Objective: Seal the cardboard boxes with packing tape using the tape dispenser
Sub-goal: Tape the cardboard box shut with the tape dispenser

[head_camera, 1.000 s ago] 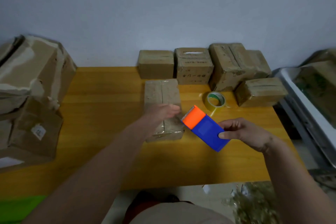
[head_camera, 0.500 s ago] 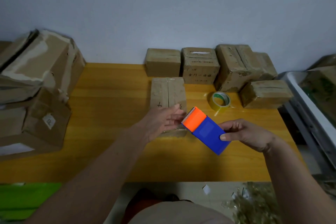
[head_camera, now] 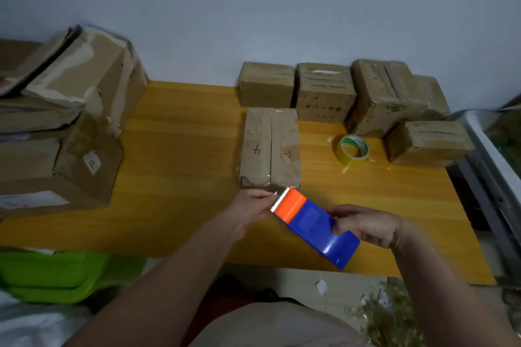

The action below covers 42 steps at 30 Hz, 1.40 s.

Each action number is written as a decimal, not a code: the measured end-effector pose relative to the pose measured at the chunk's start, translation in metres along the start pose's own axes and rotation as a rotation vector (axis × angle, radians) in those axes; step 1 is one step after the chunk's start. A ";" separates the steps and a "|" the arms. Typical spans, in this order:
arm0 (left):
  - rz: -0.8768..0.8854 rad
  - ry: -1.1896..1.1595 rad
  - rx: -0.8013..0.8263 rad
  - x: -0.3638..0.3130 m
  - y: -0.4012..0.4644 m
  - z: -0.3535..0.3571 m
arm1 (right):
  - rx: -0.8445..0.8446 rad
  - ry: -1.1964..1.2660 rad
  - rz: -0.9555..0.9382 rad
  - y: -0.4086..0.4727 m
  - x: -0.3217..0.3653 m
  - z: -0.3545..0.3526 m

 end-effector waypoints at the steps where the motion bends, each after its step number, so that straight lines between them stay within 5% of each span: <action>1: -0.029 -0.028 -0.020 0.006 -0.001 -0.002 | 0.018 -0.008 0.016 0.002 -0.003 0.007; 7: -0.112 -0.097 -0.160 0.027 -0.001 -0.025 | -0.154 -0.113 0.044 0.021 -0.002 0.024; 22: -0.105 -0.300 -0.587 0.031 0.025 -0.089 | -0.125 -0.489 -0.035 0.022 0.063 0.014; 42: 0.031 -0.068 -0.735 0.013 0.062 -0.077 | -0.503 -0.952 0.064 0.076 0.084 -0.044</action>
Point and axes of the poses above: each hand's wrist, its own y-axis towards the middle knuckle, its own z-axis out of the palm, x = y × z, the point moved 9 cm from there along y, towards the middle knuckle, and after that the axes turned 15 degrees about -x, right-handed, at the moved point
